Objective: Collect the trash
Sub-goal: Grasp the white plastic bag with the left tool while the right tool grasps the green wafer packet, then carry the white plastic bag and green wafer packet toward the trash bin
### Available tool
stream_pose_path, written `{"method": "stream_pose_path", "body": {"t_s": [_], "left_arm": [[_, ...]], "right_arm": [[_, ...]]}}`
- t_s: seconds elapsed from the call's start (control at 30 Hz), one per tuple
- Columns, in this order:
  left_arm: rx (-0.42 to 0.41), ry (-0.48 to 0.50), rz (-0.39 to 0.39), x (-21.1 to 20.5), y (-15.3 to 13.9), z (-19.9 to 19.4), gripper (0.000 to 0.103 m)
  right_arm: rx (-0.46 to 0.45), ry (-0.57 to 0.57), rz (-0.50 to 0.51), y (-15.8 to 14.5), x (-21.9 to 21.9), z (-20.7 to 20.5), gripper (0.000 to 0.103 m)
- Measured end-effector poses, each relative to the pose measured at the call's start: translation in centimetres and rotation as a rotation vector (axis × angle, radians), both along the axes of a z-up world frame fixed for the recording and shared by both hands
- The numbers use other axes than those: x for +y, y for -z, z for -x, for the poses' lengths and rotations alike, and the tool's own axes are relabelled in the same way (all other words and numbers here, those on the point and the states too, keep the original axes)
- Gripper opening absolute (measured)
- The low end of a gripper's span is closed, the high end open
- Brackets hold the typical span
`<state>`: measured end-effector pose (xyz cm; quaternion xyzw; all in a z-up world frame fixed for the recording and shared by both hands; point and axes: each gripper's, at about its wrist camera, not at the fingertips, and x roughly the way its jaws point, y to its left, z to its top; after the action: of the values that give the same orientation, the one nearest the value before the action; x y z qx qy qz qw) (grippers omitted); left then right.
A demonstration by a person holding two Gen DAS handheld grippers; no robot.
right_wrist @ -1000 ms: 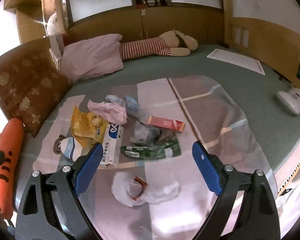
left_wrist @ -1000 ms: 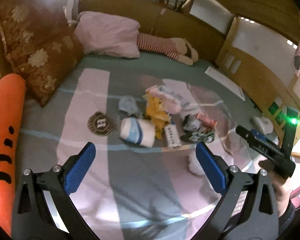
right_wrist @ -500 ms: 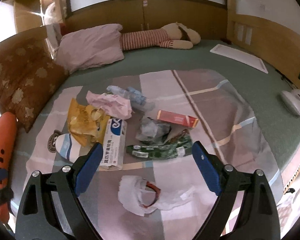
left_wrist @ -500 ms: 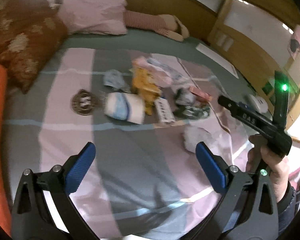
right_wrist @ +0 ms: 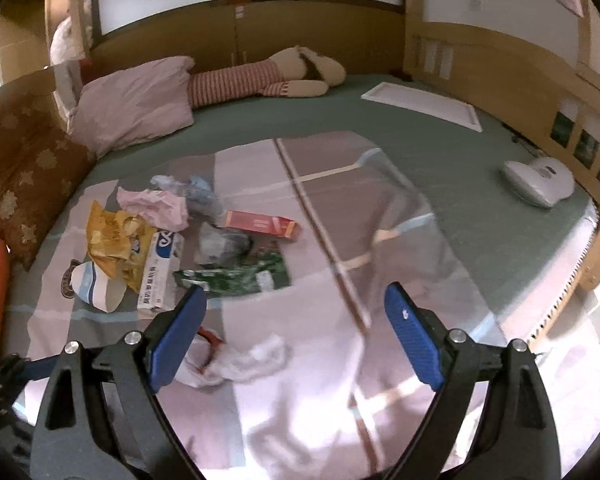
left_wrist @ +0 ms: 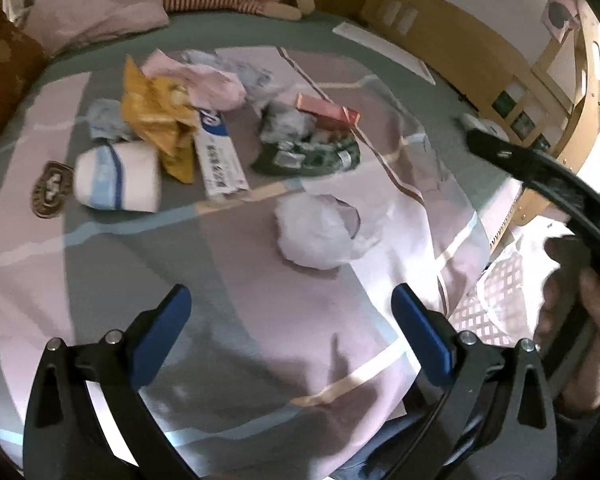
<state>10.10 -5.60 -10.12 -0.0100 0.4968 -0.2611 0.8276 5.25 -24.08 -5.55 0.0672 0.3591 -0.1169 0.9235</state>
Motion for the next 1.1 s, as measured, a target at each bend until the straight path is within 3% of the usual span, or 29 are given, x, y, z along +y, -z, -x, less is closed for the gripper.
{"method": "stream_pose_path", "body": {"t_s": [0.13,0.27,0.33,0.43,0.5,0.53,0.6,0.67,0.83,0.93,1.1], "left_arm": [[0.025,-0.021,0.003,-1.9,0.8,-0.4,0.100],[-0.023,-0.070,-0.021,-3.9,0.7,-1.2,0.100],[-0.077,-0.085,-0.076,-5.5,1.3,-1.9,0.100],[-0.063,-0.094,-0.136,-7.2,3.4,-3.7,0.100],[0.009,-0.095,-0.144,-7.9,5.4,-5.3,0.078],[0.075,-0.079,-0.109,-8.2,6.7,-6.2,0.049],[0.102,-0.072,-0.071,-7.9,7.4,-6.8,0.035],[0.072,-0.066,-0.085,-7.3,6.4,-6.4,0.021],[-0.075,-0.095,-0.087,-1.9,0.6,-2.8,0.021],[-0.159,-0.150,-0.103,2.1,-2.4,-0.2,0.021],[-0.178,-0.255,-0.092,7.7,-4.5,1.9,0.022]], "right_arm": [[-0.002,-0.039,0.023,-0.6,-0.1,2.3,0.089],[-0.017,-0.095,0.054,-0.9,0.2,5.1,0.089],[-0.034,-0.108,0.045,-1.0,-0.2,5.8,0.089],[-0.054,-0.124,0.015,-1.2,-0.8,5.0,0.089],[-0.046,-0.157,0.007,-1.0,-0.7,3.7,0.089],[-0.032,-0.187,-0.018,-0.7,-0.6,2.6,0.089],[0.000,-0.221,-0.057,0.2,-0.4,0.2,0.089],[0.041,-0.241,-0.097,1.3,-0.5,-2.4,0.089],[0.105,-0.251,-0.129,5.2,-0.9,-8.1,0.089],[0.157,-0.215,-0.218,8.8,-2.1,-11.8,0.089],[0.188,-0.132,-0.380,12.7,-3.5,-16.0,0.089]]}}
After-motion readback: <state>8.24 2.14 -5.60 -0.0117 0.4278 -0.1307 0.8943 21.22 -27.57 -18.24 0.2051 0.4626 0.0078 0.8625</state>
